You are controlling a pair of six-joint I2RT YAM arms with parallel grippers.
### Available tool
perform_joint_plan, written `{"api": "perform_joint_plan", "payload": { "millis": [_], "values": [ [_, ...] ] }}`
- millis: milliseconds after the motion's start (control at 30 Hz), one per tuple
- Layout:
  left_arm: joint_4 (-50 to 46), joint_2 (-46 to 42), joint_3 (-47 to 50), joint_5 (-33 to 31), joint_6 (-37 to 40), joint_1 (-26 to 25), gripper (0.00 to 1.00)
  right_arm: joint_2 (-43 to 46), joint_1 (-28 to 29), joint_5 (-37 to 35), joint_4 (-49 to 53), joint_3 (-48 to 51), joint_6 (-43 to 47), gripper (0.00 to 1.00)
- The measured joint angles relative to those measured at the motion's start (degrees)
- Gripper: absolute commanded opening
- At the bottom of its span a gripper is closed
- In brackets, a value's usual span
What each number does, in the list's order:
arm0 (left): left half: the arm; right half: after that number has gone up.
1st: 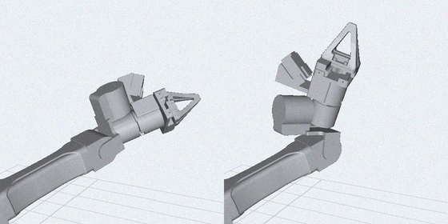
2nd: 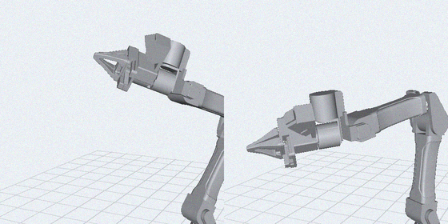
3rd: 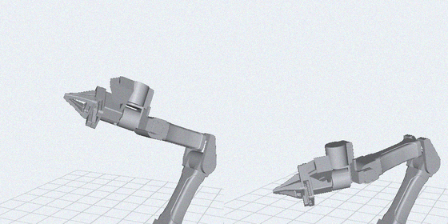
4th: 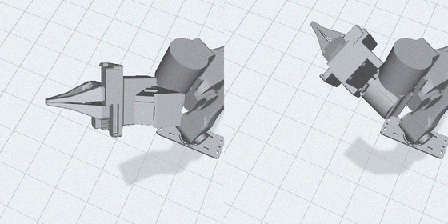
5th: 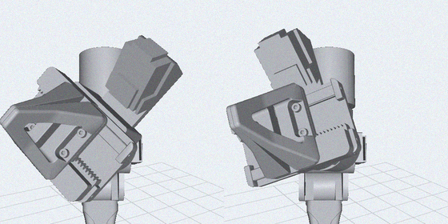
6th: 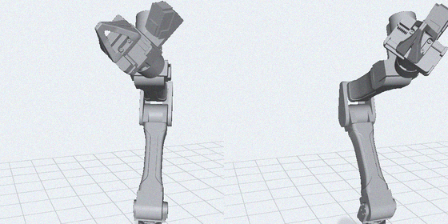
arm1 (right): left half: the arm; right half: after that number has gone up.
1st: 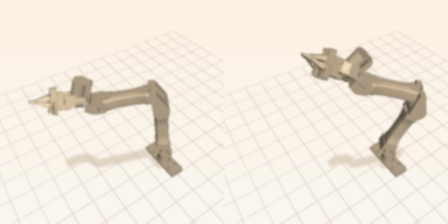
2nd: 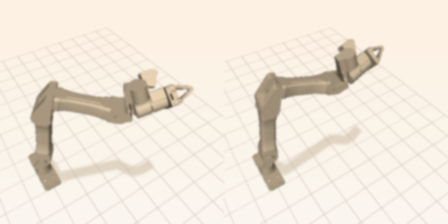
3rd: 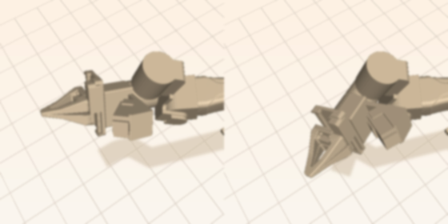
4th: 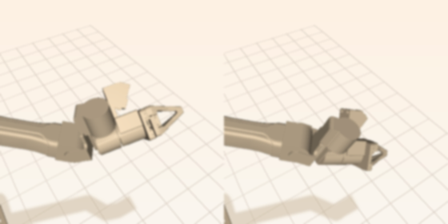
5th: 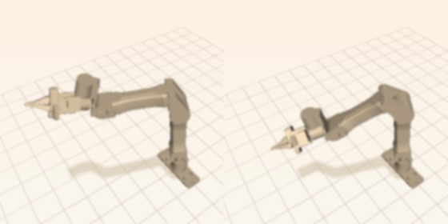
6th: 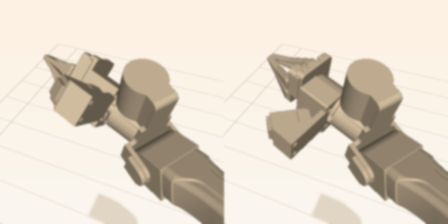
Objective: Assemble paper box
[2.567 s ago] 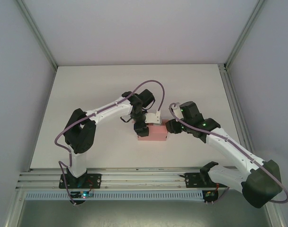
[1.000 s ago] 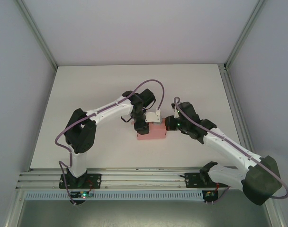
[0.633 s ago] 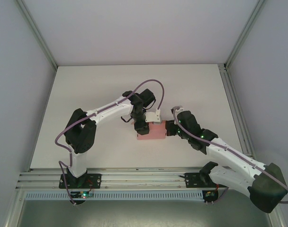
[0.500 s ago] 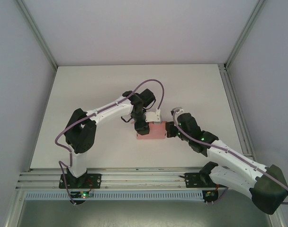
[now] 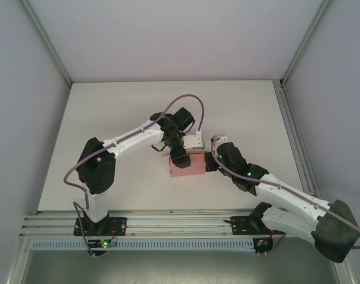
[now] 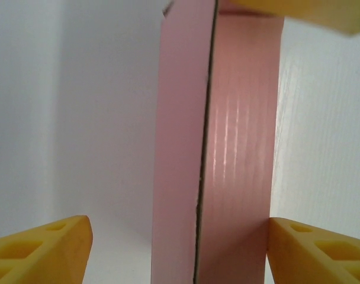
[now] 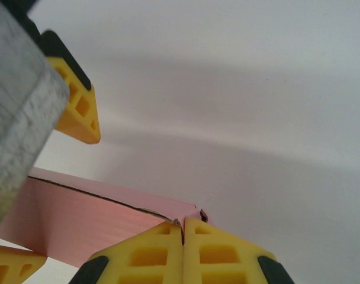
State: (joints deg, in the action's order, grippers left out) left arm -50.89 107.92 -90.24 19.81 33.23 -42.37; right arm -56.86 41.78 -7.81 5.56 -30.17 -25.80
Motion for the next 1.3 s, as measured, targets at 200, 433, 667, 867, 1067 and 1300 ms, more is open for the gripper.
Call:
{"api": "perform_joint_plan", "payload": {
  "millis": [200, 433, 667, 867, 1067, 1300],
  "values": [
    [0.61, -0.76, -0.02, -3.17, -4.87, 0.00, 0.80, -0.79, 2.19, -3.54, 0.31, -0.46, -1.07, 0.00],
    [3.19, -10.75, 4.11, -12.57, -14.53, 0.00, 0.85, -0.59, 3.02, -4.87, 3.21, -1.38, -1.27, 0.00],
    [5.07, -27.65, 15.43, -20.11, -26.27, 0.00, 0.87, -1.42, 3.65, -5.92, 4.57, -2.47, -1.31, 0.00],
    [5.05, -28.00, 19.67, -19.85, -34.67, 0.00, 0.65, -3.39, 5.77, -8.02, 5.60, -4.24, -1.29, 0.00],
    [5.27, -27.02, 22.10, -16.63, -38.12, 0.00, 0.56, -4.20, 7.39, -10.54, 7.34, -5.38, -1.36, 0.00],
    [5.97, -26.88, 23.54, -14.27, -39.98, 0.00, 0.46, -4.81, 9.94, -13.62, 9.40, -6.47, -1.46, 0.00]
  ]
}}
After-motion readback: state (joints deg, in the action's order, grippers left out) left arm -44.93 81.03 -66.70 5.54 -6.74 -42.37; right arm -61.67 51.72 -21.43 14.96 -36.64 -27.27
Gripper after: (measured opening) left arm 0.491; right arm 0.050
